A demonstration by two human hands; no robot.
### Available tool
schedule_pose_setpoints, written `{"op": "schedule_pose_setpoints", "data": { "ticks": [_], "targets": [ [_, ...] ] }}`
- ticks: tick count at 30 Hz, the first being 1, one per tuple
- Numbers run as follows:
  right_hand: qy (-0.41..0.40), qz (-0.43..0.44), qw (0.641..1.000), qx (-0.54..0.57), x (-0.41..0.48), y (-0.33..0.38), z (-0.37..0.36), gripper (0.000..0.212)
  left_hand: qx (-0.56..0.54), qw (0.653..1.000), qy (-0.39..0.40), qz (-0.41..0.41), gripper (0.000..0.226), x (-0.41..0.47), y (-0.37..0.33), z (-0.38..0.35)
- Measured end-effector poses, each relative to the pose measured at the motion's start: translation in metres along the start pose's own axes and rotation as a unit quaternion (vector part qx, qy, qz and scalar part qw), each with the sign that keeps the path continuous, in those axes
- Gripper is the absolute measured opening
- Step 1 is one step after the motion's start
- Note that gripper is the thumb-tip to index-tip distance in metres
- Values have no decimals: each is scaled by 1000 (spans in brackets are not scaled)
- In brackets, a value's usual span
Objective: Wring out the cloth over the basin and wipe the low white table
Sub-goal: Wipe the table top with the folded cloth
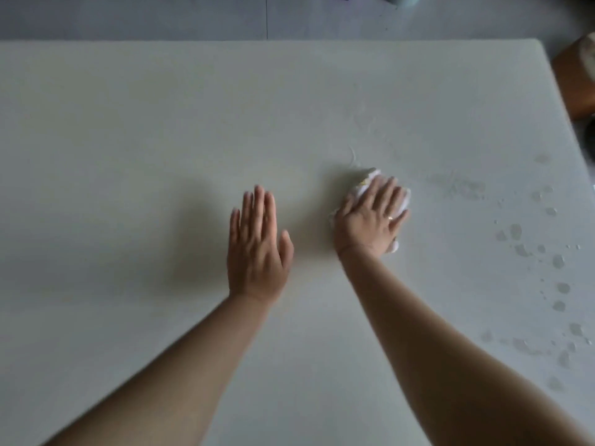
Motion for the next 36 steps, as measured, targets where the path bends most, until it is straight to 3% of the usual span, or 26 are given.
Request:
{"op": "schedule_pose_setpoints", "data": {
  "ticks": [3, 6, 8, 11, 15, 20, 24, 28, 33, 36],
  "targets": [
    [22, 204, 978, -19, -38, 68, -18, 60, 15, 999, 0, 46, 60, 60, 23, -1],
    [49, 352, 934, -42, -41, 74, -14, 57, 19, 998, 21, 58, 61, 82, 42, -11],
    [35, 334, 940, -56, -16, 49, -3, 56, 31, 998, 21, 50, 64, 80, 48, -14],
    [20, 168, 984, -60, 36, 2, 14, 58, 38, 998, 11, 48, 65, 76, 48, -15],
    [5, 6, 999, -31, 44, 7, 12, 64, 33, 998, 2, 52, 65, 78, 48, -13],
    [47, 130, 990, -35, -2, 90, -13, 90, 26, 998, 3, 54, 64, 79, 47, -11],
    [-38, 127, 991, -11, -11, 86, 11, 96, 26, 998, 12, 55, 66, 79, 47, -12],
    [-3, 134, 990, 39, -25, 88, 1, 98, 29, 998, 15, 59, 65, 79, 46, -11],
    [-14, 183, 982, 54, -30, 80, -3, 64, 26, 998, 17, 63, 66, 79, 46, -10],
    [-29, 178, 974, 140, -25, 78, 10, 43, 30, 997, 19, 64, 66, 78, 46, -10]
  ]
}}
Point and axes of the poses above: each hand's wrist, its own x-axis towards the middle knuckle, its own z-axis out of the back of the hand, y = z × x, the point moved 9 cm from there along x, towards the middle knuckle, and after that the axes turned 3 degrees about y, right-handed, at the moved point
